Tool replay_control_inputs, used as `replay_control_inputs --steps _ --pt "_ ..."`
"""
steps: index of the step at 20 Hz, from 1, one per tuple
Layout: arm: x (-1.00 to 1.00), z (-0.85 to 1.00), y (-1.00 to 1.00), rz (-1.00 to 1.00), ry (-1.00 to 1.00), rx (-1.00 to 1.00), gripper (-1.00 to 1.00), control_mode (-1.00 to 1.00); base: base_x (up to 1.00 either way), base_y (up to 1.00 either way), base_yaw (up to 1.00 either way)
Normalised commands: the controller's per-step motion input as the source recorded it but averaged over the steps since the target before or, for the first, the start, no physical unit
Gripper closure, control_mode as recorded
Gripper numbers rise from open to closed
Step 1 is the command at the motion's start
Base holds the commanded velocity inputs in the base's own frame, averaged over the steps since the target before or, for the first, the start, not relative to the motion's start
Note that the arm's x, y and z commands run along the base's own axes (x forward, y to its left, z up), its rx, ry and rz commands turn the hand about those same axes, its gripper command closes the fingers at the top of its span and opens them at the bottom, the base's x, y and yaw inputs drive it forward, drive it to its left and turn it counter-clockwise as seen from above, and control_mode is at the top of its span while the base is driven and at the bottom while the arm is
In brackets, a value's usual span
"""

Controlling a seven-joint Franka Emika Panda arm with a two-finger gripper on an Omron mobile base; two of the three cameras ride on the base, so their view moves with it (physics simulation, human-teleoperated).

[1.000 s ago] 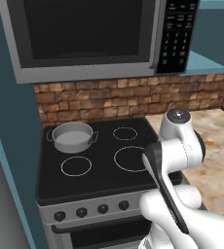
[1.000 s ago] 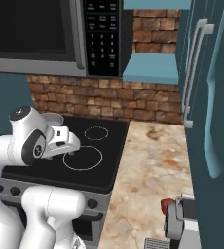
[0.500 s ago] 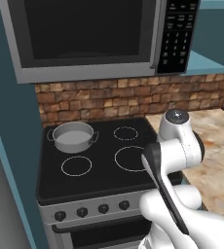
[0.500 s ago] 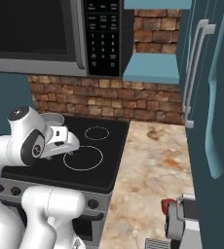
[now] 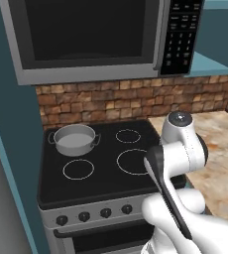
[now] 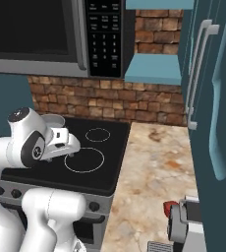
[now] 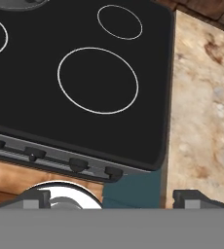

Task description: Turn on the burner for the pot on the stove. Wait thirty seconds for the pot to heat up. Then add the onion to the pot.

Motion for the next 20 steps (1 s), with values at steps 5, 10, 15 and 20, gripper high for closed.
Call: replay_control_inputs --steps 5,10,15,20 --pt "0.00 0.00 0.00 0.00 0.00 0.00 -1.00 1.00 0.00 0.31 -0.01" --pt "0.00 0.00 0.00 0.00 0.00 0.00 -1.00 -1.00 0.00 0.00 0.00" --pt "-0.11 0.00 0.07 0.03 -0.02 -0.01 -1.00 -1.00 0.00 0.00 0.00" --pt "-0.19 -0.10 0.55 0.11 -0.02 -0.09 -1.00 -1.00 0.00 0.00 0.00"
